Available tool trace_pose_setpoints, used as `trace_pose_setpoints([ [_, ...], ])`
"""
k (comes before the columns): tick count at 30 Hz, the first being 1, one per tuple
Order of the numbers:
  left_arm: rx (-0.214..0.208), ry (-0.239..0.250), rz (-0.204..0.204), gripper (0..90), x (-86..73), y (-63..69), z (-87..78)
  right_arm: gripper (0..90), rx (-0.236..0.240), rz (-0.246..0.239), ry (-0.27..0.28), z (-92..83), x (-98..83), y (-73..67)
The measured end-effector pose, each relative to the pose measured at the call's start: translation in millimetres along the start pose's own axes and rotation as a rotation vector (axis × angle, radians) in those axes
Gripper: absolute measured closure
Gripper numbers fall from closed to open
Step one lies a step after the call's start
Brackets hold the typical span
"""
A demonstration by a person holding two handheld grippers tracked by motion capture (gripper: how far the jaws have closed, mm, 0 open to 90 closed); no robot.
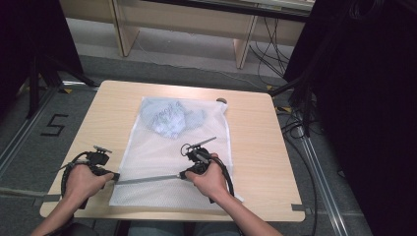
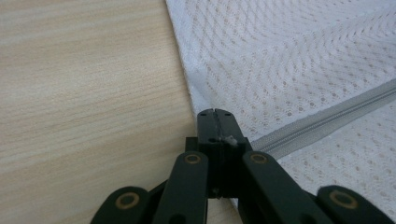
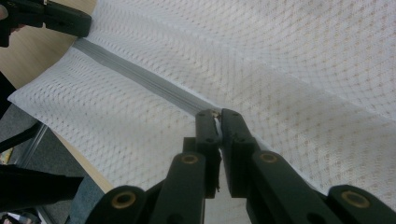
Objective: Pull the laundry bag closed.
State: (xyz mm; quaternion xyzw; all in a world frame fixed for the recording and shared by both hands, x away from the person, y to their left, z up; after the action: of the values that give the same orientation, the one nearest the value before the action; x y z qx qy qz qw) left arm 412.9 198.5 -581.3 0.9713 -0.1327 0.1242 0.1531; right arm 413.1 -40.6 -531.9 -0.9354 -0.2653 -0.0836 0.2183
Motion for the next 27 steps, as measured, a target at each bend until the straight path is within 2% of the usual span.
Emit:
trace_pose_setpoints([
  [3,0.001,0.001,0.0,89.9,0.1,0.1,0.0,87.1,-0.003,0.003,-0.001,0.1,-0.6,2.1],
  [4,0.002,0.0,0.002,89.9,0.1,0.1,0.0,87.0,-0.014,-0.03,0.006,0.4,0.0,4.9],
  [5,0.002,0.0,0.001,89.9,0.1,0.2,0.0,87.0,-0.023,-0.023,0.001,0.2,-0.8,6.2],
  [8,0.006,0.002,0.003,89.9,0.2,0.1,0.0,87.1,-0.002,-0.024,0.004,0.0,-1.7,5.2],
  [10,0.006,0.005,0.002,89.9,0.4,0.2,0.1,87.0,-0.023,-0.017,-0.002,-0.3,-3.1,8.4],
  [11,0.005,0.002,0.003,89.9,0.2,0.1,0.1,87.0,-0.007,-0.026,-0.002,-0.9,-3.8,8.0],
  [13,0.002,-0.001,0.003,89.9,0.0,0.2,0.0,87.0,-0.012,0.008,-0.002,-1.7,-4.9,8.4],
  [14,0.004,0.002,0.003,89.9,0.2,0.3,0.0,87.0,-0.008,0.009,-0.004,-2.5,-5.7,8.4],
  [15,0.006,0.005,0.003,89.9,0.5,0.3,0.2,87.0,-0.014,-0.01,-0.004,-3.0,-6.1,11.0],
  [16,0.006,0.005,0.003,89.9,0.4,0.3,0.2,87.0,-0.011,0.008,-0.006,-3.4,-6.7,10.5],
  [18,0.004,0.001,0.002,89.9,0.1,0.2,0.0,87.0,-0.018,-0.016,0.0,-4.0,-6.3,14.1],
  [19,0.001,0.0,0.001,89.9,0.0,0.3,0.1,87.0,-0.017,0.013,-0.003,-4.7,-7.2,13.3],
  [20,0.005,0.001,0.002,89.9,0.1,0.2,0.0,87.0,-0.016,0.016,-0.006,-5.2,-8.0,14.0],
  [24,0.006,0.004,0.003,89.9,0.4,0.3,0.1,87.1,-0.024,0.015,-0.003,-6.0,-8.6,17.2],
  [27,0.007,0.004,0.003,89.9,0.3,0.2,0.1,87.0,-0.019,-0.009,0.001,-6.2,-8.6,18.9],
])
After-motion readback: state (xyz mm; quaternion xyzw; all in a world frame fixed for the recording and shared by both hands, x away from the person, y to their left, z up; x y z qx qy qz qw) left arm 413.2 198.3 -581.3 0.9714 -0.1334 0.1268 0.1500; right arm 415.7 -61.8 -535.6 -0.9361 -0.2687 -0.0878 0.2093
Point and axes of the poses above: each handheld gripper's, and its own axes: z roughly forward along the jaws, x roughly out of its top, y roughly to its right, the point moved 10 cm from there along z, roughly forward along the jaws, and after that the axes turned 8 degrees about -y, right-handed, at the moved point
